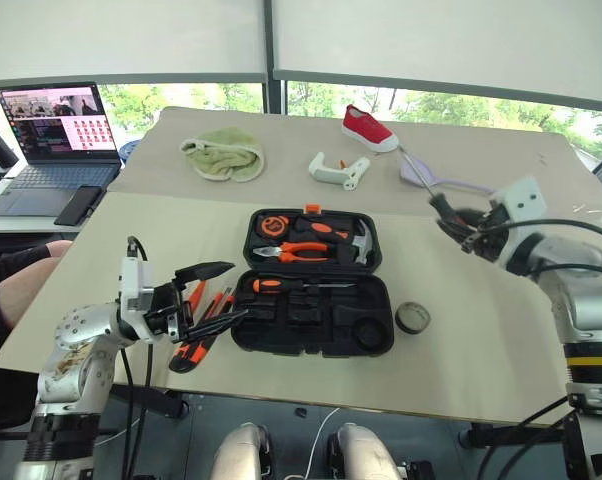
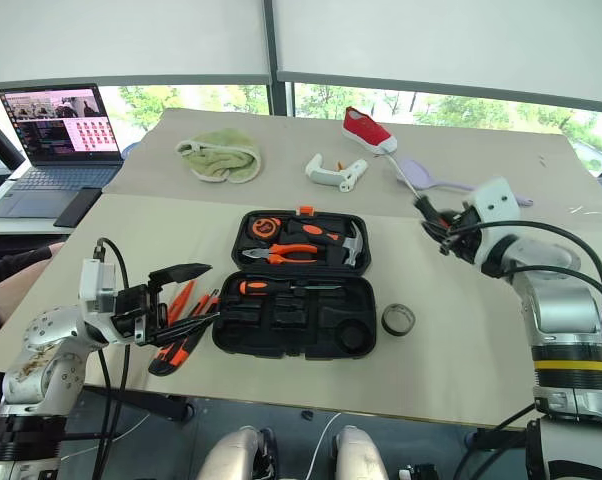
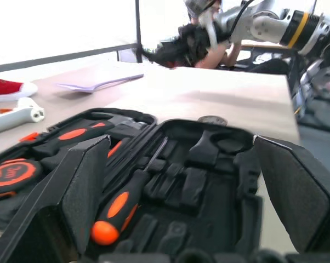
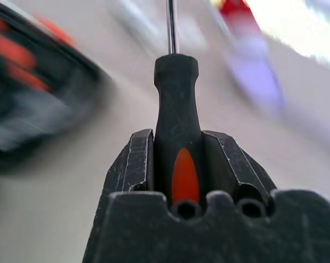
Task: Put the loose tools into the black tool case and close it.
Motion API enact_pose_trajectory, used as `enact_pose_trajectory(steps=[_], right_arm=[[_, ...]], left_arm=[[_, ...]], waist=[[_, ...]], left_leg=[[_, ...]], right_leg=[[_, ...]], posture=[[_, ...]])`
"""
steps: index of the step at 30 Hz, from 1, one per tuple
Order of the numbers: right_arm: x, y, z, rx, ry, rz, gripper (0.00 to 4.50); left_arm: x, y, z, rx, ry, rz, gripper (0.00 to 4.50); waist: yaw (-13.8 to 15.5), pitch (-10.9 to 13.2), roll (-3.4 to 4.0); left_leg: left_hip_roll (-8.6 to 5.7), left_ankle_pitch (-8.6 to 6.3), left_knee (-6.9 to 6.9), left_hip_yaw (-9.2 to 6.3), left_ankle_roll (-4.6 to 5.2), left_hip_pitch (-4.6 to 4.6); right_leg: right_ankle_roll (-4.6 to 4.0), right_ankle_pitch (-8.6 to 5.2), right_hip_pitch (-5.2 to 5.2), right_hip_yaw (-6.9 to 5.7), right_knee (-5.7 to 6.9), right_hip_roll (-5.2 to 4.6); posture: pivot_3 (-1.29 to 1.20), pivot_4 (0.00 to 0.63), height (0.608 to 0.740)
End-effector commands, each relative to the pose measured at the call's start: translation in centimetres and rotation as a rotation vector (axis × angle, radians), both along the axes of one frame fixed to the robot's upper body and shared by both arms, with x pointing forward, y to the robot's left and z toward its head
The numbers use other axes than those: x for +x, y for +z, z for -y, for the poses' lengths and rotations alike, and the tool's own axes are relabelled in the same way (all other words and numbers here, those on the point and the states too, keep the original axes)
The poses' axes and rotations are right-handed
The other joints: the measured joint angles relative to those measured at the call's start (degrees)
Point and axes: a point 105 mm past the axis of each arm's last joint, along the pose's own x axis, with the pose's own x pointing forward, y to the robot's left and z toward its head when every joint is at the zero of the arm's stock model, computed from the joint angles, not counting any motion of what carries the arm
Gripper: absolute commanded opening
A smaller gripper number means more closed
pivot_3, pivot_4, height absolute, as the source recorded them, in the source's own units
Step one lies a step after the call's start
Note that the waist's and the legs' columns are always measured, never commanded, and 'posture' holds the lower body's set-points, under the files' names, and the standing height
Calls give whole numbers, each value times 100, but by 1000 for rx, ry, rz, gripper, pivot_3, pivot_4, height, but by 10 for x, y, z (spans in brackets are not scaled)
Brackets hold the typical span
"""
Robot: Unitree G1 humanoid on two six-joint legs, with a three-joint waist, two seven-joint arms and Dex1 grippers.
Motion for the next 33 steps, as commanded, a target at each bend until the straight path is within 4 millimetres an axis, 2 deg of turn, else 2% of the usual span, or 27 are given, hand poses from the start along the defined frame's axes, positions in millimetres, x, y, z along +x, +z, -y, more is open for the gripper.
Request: enact_pose_trajectory(steps=[1,6,9,12,21,25,27,28,30,33], right_arm=[[-24,-10,-61,-234,401,-8,1007],[-22,-41,-85,-469,495,-136,1007],[-16,-50,-89,-515,464,-155,1007],[-15,-66,-80,-589,431,-224,1007],[-15,-78,-84,-584,364,-326,1007],[-22,-83,-82,-599,379,-379,1007],[-21,-75,-89,-565,400,-309,2016],[-19,-69,-93,-530,406,-271,2249],[-16,-44,-102,-415,446,-140,2870],[-18,-31,-95,-353,473,-144,2870]], left_arm=[[-6,0,-14,39,51,22,4500],[-9,-10,-26,66,116,12,4500],[-11,-12,-27,72,126,12,4500],[-16,-17,-23,67,134,7,4500],[-17,-20,-21,82,143,4,4500],[-16,-19,-21,85,145,11,4500],[-15,-18,-20,84,146,15,4500],[-15,-17,-19,84,146,16,4500],[-14,-16,-18,83,145,18,4500],[-14,-15,-18,83,146,20,4500]], waist=[[-46,1,0],[40,4,0],[110,4,0],[133,3,0],[113,4,0],[115,4,0],[118,4,0],[119,4,0],[105,5,-2],[102,5,-1]], left_leg=[[7,-1,0,0,1,5],[13,-1,1,2,-2,4],[1,-2,3,2,-1,-9],[-12,1,3,5,-6,-15],[-12,-8,4,6,8,-17],[-12,-8,4,7,10,-17],[-12,-9,4,7,10,-17],[-12,-9,4,7,10,-17],[-13,-9,4,8,11,-17],[-11,-7,3,7,8,-16]], right_leg=[[-2,1,3,0,1,4],[-51,27,-3,-13,2,-7],[-54,28,-18,-22,4,-51],[-53,28,-22,-25,4,-68],[-53,28,-24,-27,5,-73],[-53,28,-24,-27,5,-73],[-53,28,-24,-27,5,-73],[-53,28,-24,-28,4,-73],[-53,28,-25,-28,4,-72],[-53,28,-24,-26,6,-64]], posture=[[0,150,736],[0,150,736],[0,150,736],[0,150,736],[0,150,736],[0,150,736],[0,150,736],[0,150,736],[0,150,736],[0,150,736]])
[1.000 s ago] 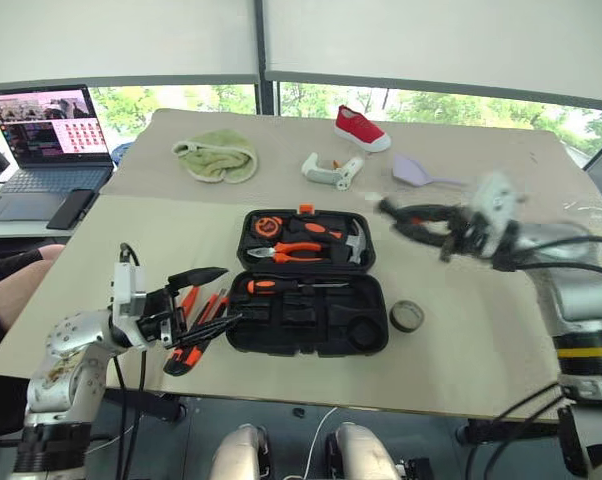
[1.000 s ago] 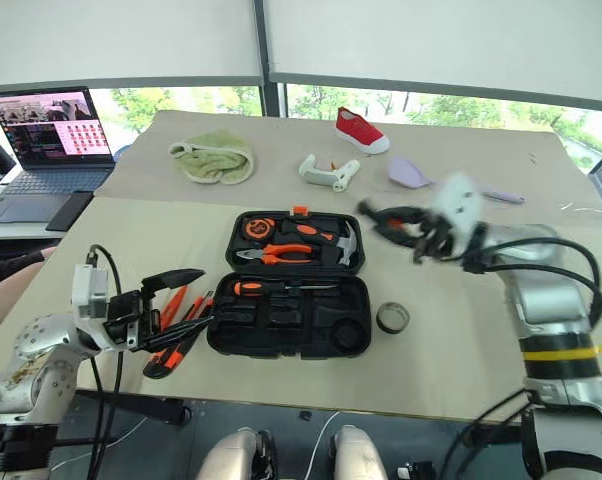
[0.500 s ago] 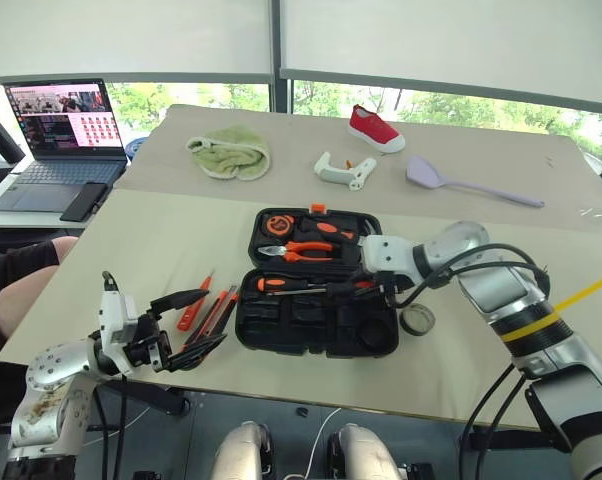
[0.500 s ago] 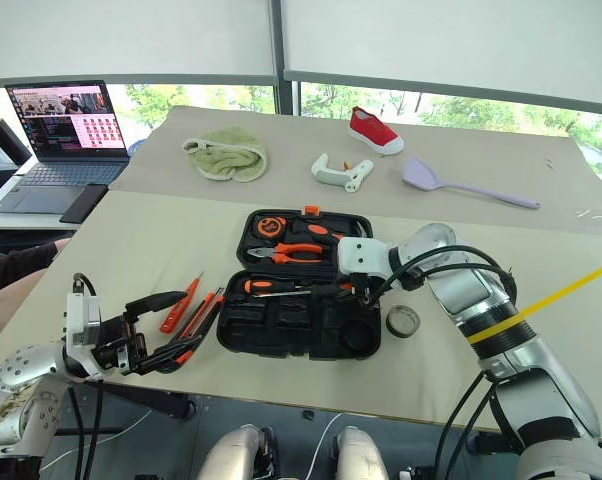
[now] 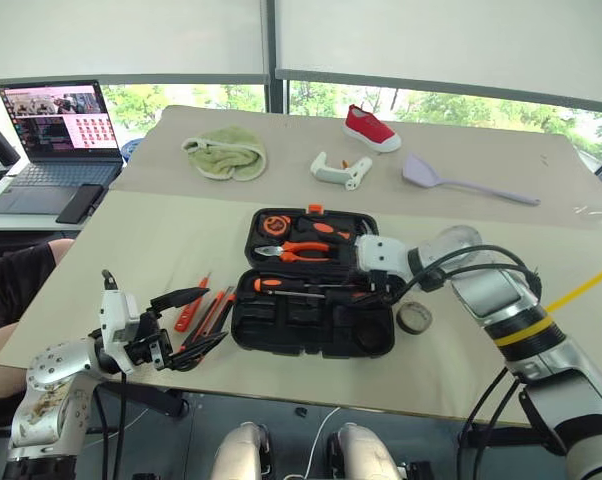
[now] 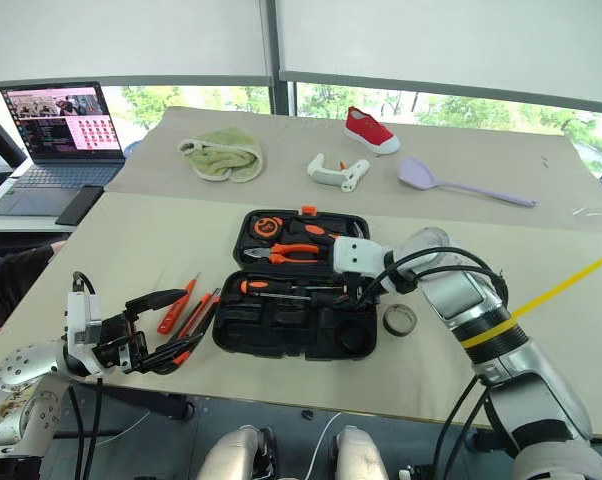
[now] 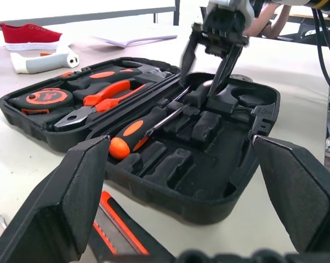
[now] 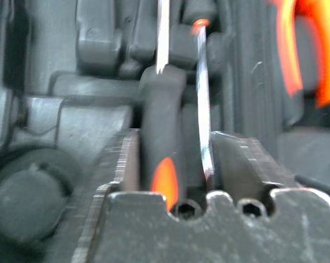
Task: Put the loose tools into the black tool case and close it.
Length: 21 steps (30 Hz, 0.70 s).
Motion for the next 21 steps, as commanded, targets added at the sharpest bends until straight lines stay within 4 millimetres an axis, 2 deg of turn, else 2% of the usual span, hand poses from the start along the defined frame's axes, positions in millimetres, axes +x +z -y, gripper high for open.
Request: enact_pose_trajectory(steps=[1,2,3,5,8,11,14,17,21], right_arm=[[-2,31,8,95,45,41,2870],[-4,31,9,107,58,17,2870],[-5,32,7,142,68,0,2604],[-4,19,-1,140,74,-44,2163],[1,0,-6,110,54,-63,1181],[3,-20,-2,25,61,-74,53],[7,-39,2,-38,41,-93,19],[11,-48,4,-70,27,-95,19],[6,-58,-6,-99,75,-100,19]], left_arm=[[0,11,3,11,-11,52,4500],[0,11,3,11,-9,53,4500],[1,11,3,11,-7,54,4500],[2,11,3,12,-2,57,4500],[2,12,4,13,2,59,4500],[2,12,3,15,7,58,4500],[0,9,0,30,24,33,4500],[-1,8,-1,36,34,26,4500],[-2,8,-4,44,59,24,4500]], waist=[[17,0,0],[22,0,0],[32,0,0],[35,0,-1],[5,0,-1],[10,1,0],[15,0,-1],[5,0,-1],[10,-3,-6]], left_leg=[[0,0,0,-1,0,0],[-2,0,0,1,0,1],[-3,0,0,2,1,1],[-3,-3,1,1,5,3],[0,-3,1,0,5,8],[-2,-2,0,1,3,6],[-3,-1,0,4,1,6],[-1,-2,0,3,2,20],[0,-24,0,1,-34,25]], right_leg=[[0,0,2,-2,0,0],[1,0,3,-1,-1,-1],[2,0,4,-2,-2,-3],[2,1,9,-4,-5,-4],[1,1,11,-3,-2,-2],[1,0,8,-3,0,-2],[2,0,9,-3,-2,-4],[2,0,21,-2,-2,-3],[1,0,25,-2,-1,-6]], posture=[[0,150,736],[0,150,736],[0,150,736],[0,150,736],[0,150,736],[0,150,736],[0,150,736],[0,150,736],[0,150,736]])
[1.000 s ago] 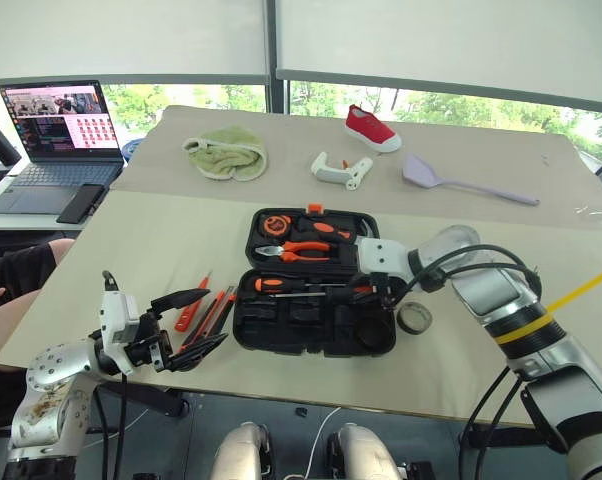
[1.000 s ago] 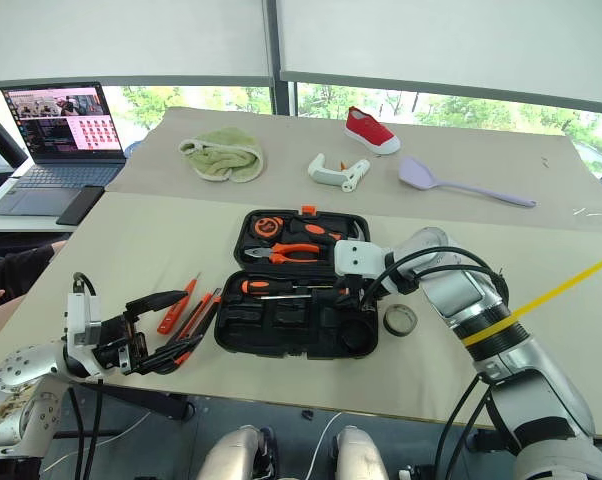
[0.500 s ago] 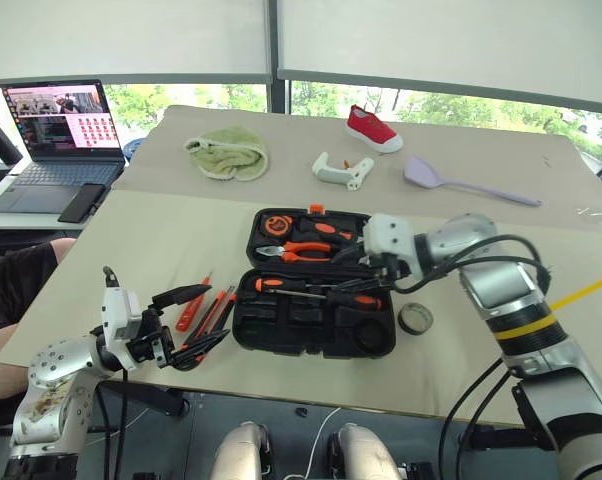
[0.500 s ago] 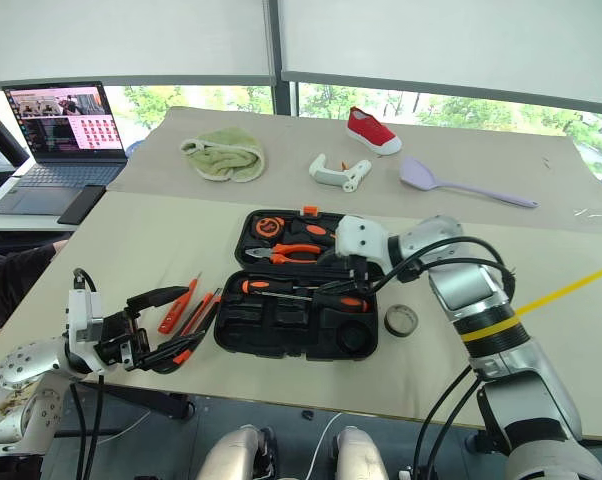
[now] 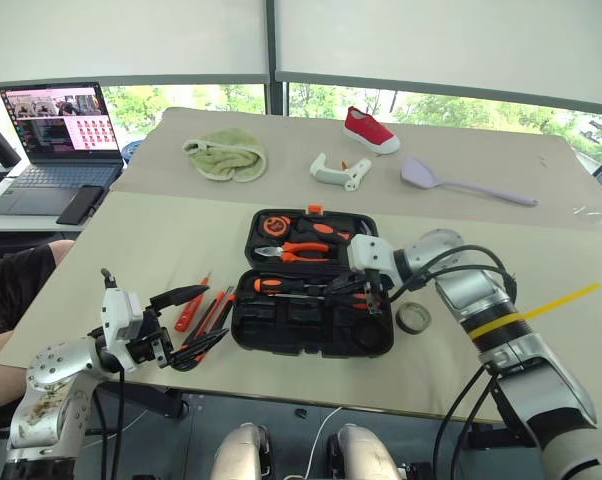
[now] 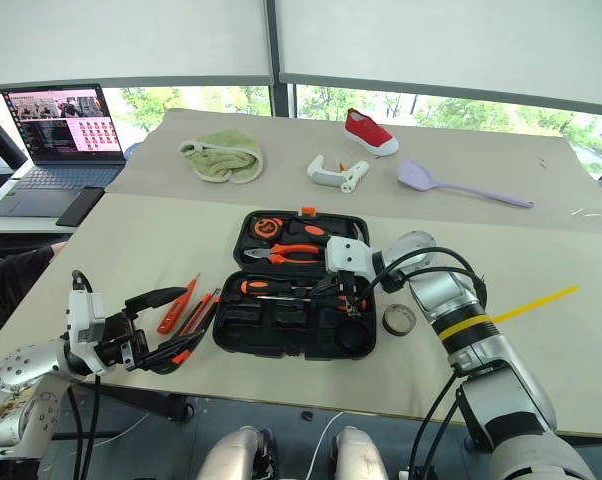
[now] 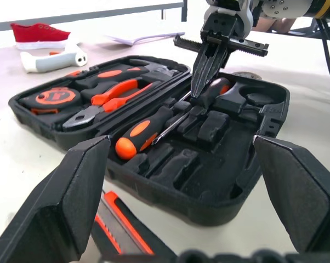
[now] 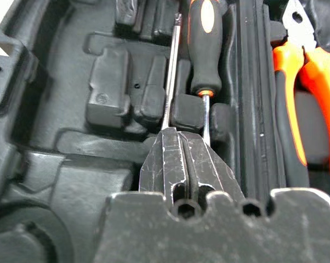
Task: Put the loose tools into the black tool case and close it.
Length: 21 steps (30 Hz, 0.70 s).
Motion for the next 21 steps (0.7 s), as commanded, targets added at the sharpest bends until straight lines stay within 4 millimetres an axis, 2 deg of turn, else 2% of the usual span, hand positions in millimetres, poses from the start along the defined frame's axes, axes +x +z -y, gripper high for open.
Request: enact_pose_trajectory(steps=[1,3,6,9,12,15,17,21], right_arm=[[-9,-25,-6,-82,39,-45,19],[-12,-28,-10,-87,50,-53,19],[-13,-21,-12,-39,45,-43,19],[-7,16,-6,137,39,80,19],[-9,48,18,305,11,170,19],[-19,51,35,363,-2,187,19],[-30,48,39,399,19,153,19],[-45,28,32,364,47,72,19]], left_arm=[[-1,10,-3,24,19,35,4500],[-1,10,-3,25,28,35,4500],[-2,11,-7,23,61,35,4500],[-6,12,-23,-4,130,8,4500],[-12,14,-48,-9,241,9,4500],[-18,14,-64,11,306,28,4500],[-20,15,-67,9,316,33,4500],[-21,12,-53,7,237,30,4500]], waist=[[12,0,-1],[9,-2,-2],[-28,-2,-3],[-50,-2,-3],[-48,7,0],[-25,10,0],[8,9,-1],[21,9,-1]], left_leg=[[-1,0,0,0,0,0],[0,1,0,2,1,0],[4,2,-2,1,1,0],[4,3,-5,1,0,0],[3,10,-6,0,-8,-11],[-2,13,-6,0,-4,-13],[-1,-3,-6,-1,6,-9],[1,-7,-6,-5,4,-9]], right_leg=[[0,0,0,0,0,-1],[0,0,0,1,0,-3],[-2,-1,-1,1,0,0],[-4,-3,-2,1,0,0],[-3,-4,-9,-1,-3,-1],[2,-4,-8,-1,-6,-8],[3,-4,-3,-2,-10,-10],[1,-4,-4,0,-12,-10]], posture=[[0,150,736],[0,150,736],[0,150,736],[0,150,736],[0,150,736],[0,150,736],[0,150,736],[0,150,736]])
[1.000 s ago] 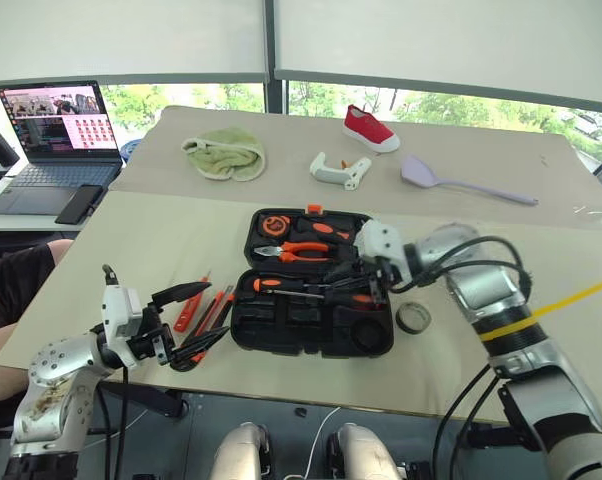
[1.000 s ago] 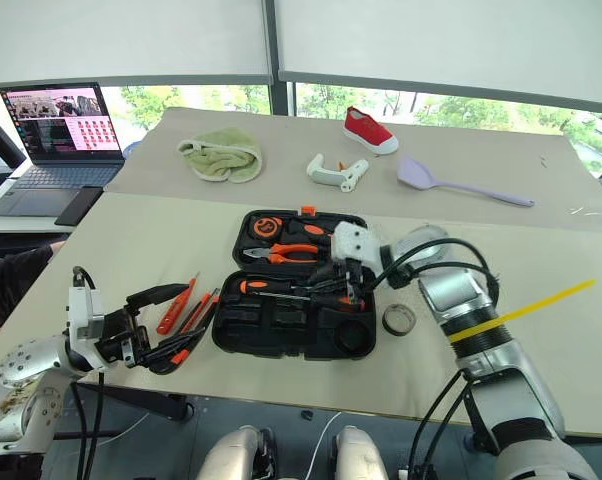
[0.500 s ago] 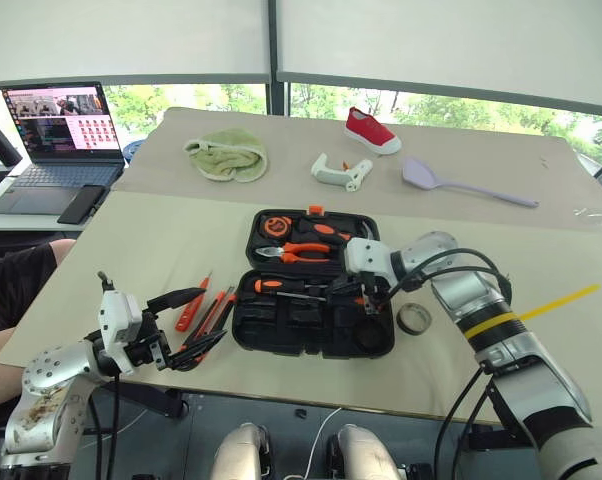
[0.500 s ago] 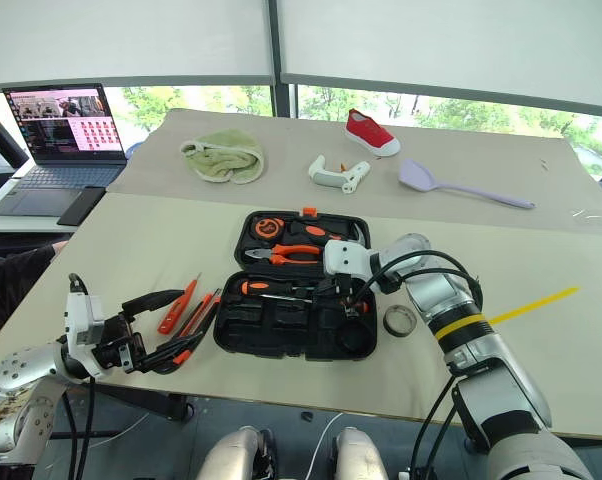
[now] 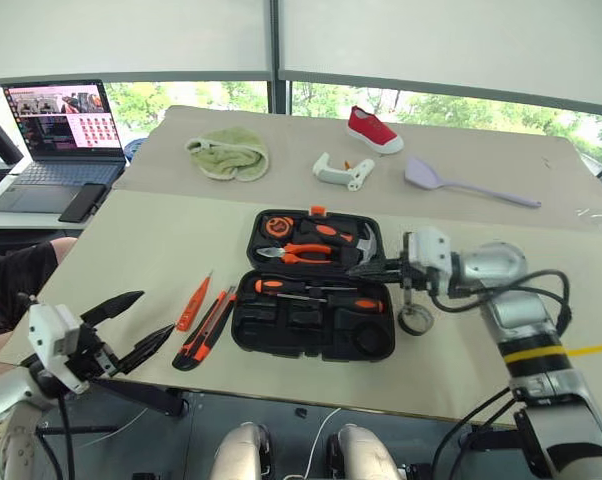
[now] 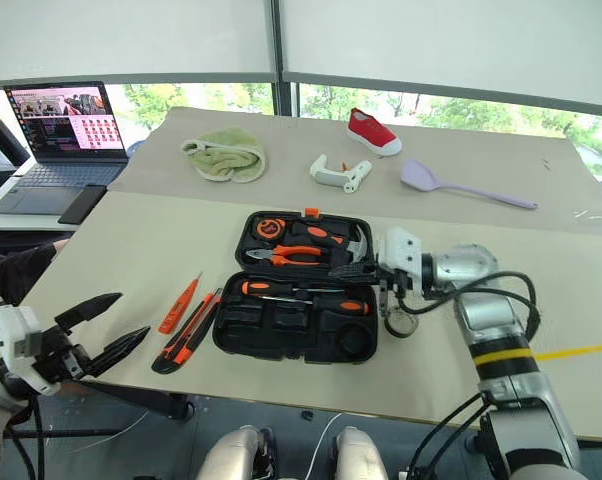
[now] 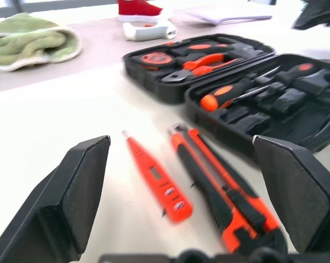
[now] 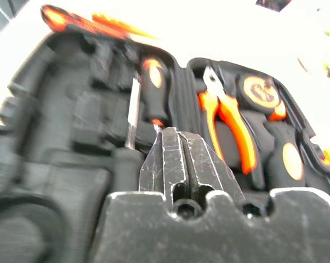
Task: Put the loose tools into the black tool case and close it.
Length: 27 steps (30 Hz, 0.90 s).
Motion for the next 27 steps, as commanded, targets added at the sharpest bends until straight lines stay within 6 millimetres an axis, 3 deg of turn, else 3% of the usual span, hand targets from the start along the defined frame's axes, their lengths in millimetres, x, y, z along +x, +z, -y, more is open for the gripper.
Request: enact_pose_trajectory(steps=[1,8,13,19,21,23,25,27], right_arm=[[-6,-2,-13,-10,24,-8,19],[13,-27,-31,-139,-45,-61,19],[21,-36,-38,-197,-75,-84,19],[17,-48,-43,-286,-50,-123,19],[14,-43,-45,-263,-28,-107,19],[19,-18,-41,-111,-58,-67,19],[18,7,-26,49,-90,-55,586],[10,17,1,131,-116,-69,1093]], left_arm=[[1,9,17,5,-91,49,4500],[6,6,45,27,-239,31,4500],[7,5,48,26,-244,29,4500],[5,2,44,32,-218,17,4500],[4,3,42,31,-203,19,4500],[1,7,30,7,-144,12,4500],[-3,9,10,-18,-52,-10,4500],[-15,5,-16,-60,57,-72,4500]], waist=[[0,0,1],[-22,0,1],[-42,0,1],[-86,-4,-4],[-97,-4,-4],[-106,-3,-4],[-107,-1,-4],[-106,1,-5]], left_leg=[[0,0,0,1,0,0],[0,1,0,2,-6,0],[0,3,0,3,-3,0],[3,3,0,-1,-9,9],[3,2,0,-1,-9,12],[4,2,0,-2,-10,12],[6,1,0,-4,-11,9],[5,1,-1,-7,-10,-9]], right_leg=[[0,0,-1,0,0,-1],[-3,0,-8,4,6,2],[-3,1,-7,3,7,4],[-4,0,0,2,9,4],[-5,0,2,3,9,3],[-5,-1,2,4,9,3],[-7,-2,1,6,8,2],[-7,-2,-12,10,6,-2]], posture=[[0,150,736],[0,150,736],[0,150,736],[0,150,736],[0,150,736],[0,150,736],[0,150,736],[0,150,736]])
